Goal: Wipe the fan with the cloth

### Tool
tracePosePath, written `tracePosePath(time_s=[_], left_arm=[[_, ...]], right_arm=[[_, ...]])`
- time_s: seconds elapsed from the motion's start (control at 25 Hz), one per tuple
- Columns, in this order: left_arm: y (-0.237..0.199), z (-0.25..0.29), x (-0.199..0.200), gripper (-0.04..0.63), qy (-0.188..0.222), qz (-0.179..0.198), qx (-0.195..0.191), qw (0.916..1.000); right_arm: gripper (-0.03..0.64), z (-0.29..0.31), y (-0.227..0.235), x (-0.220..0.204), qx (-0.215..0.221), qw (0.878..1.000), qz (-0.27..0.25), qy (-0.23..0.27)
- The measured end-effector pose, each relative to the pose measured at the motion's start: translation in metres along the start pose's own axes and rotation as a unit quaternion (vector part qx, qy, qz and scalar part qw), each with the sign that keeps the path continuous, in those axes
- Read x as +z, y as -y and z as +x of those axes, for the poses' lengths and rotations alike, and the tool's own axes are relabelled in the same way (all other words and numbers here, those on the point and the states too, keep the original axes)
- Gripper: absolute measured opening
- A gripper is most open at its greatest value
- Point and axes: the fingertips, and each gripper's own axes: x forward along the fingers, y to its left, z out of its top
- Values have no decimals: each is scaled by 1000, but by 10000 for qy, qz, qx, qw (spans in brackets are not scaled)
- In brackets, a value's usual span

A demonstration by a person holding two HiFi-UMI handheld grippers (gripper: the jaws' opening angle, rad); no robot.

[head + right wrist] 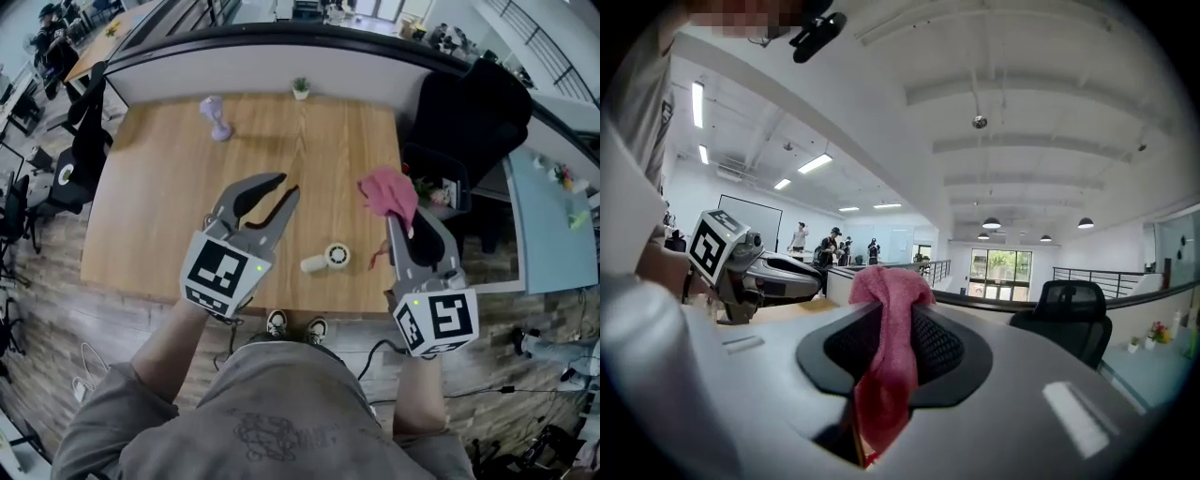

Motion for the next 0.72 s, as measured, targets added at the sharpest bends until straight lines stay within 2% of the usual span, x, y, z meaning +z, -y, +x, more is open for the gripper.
tracePosePath(time_s=[0.16, 0.24, 0.32, 0.44, 0.56, 0.72], left_arm=[[1, -18, 31, 48, 279, -111, 66, 9995], [0, -26, 39, 3, 357, -210, 159, 9990], [-2, -32, 44, 3, 490, -287, 230, 9981], [0, -38, 46, 3, 679, -329, 122, 9971], [9, -42, 42, 3, 484, -304, 85, 9983], [20, -48, 29, 3, 296, -290, 56, 9991]], right_arm=[[95, -15, -5, 27, -49, 9993, -1, 364], [94, -22, -6, 34, -55, 9988, 30, 491], [94, -27, -7, 39, -52, 9984, 74, 550], [94, -35, -9, 40, -40, 9984, 86, 565], [92, -43, -10, 33, -16, 9989, 102, 459], [94, -52, -14, 13, 28, 9991, 366, 225]])
